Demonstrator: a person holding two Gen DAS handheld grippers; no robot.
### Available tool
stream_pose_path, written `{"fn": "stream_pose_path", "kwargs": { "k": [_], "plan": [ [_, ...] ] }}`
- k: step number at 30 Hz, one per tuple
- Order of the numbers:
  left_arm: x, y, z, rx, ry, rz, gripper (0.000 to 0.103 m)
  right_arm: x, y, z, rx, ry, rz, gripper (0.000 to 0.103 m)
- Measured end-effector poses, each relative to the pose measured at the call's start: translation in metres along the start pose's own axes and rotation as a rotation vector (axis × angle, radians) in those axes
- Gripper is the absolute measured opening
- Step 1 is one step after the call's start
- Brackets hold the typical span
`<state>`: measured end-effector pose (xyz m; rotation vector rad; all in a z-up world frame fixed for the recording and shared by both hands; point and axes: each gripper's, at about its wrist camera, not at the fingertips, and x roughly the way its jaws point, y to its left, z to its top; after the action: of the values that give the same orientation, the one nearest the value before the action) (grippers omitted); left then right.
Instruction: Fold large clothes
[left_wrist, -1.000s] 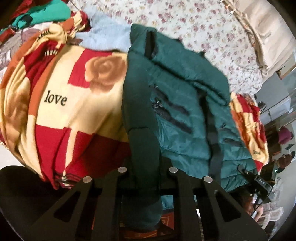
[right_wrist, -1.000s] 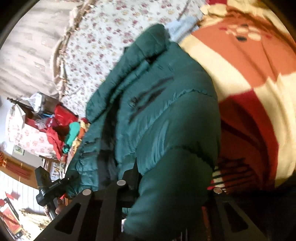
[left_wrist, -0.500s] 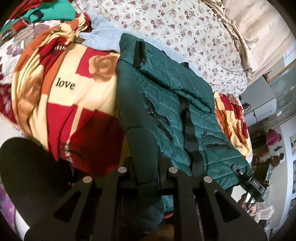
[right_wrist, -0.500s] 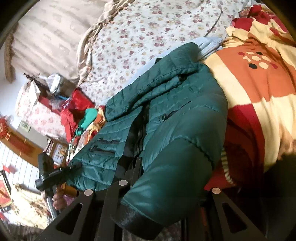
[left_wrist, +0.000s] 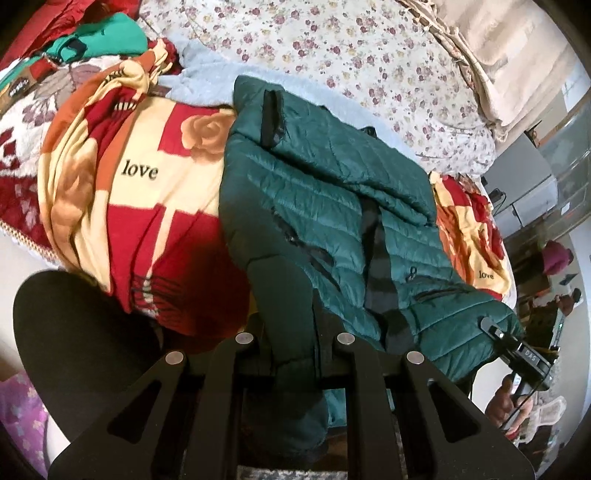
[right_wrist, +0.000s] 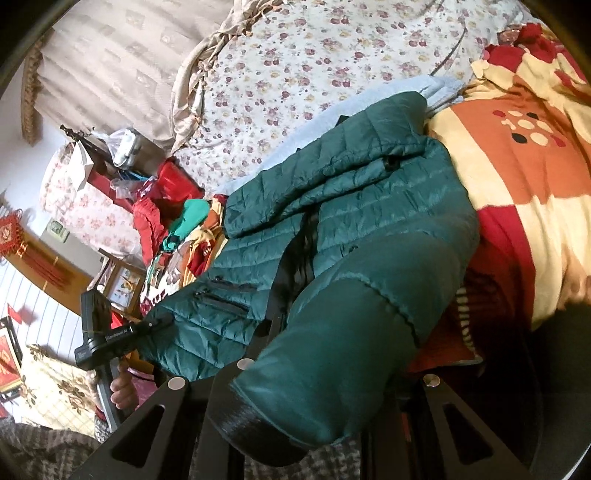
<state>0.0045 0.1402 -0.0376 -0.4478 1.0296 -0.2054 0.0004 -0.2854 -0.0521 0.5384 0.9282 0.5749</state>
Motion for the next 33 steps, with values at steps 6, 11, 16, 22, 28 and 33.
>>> {"fn": "stream_pose_path", "kwargs": {
  "k": [6, 11, 16, 22, 28, 33],
  "plan": [
    [0.001, -0.004, 0.028, 0.000, -0.041, -0.001, 0.011, 0.001, 0.006, 0.029, -0.006, -0.039, 0.012, 0.017],
    [0.007, -0.010, 0.055, 0.014, -0.069, 0.008, 0.012, 0.010, 0.013, 0.055, -0.031, -0.064, -0.010, 0.017],
    [0.013, -0.014, 0.079, 0.021, -0.076, 0.011, 0.012, 0.024, 0.022, 0.081, -0.085, -0.072, -0.039, 0.017],
    [0.024, -0.019, 0.110, 0.002, -0.080, 0.011, 0.012, 0.044, 0.020, 0.113, -0.088, -0.081, -0.053, 0.017],
    [0.041, -0.020, 0.143, -0.003, -0.086, 0.041, 0.012, 0.065, 0.023, 0.150, -0.108, -0.087, -0.091, 0.017],
    [0.065, -0.019, 0.178, -0.027, -0.069, 0.059, 0.012, 0.084, 0.012, 0.186, -0.086, -0.106, -0.145, 0.017]
  ]
}}
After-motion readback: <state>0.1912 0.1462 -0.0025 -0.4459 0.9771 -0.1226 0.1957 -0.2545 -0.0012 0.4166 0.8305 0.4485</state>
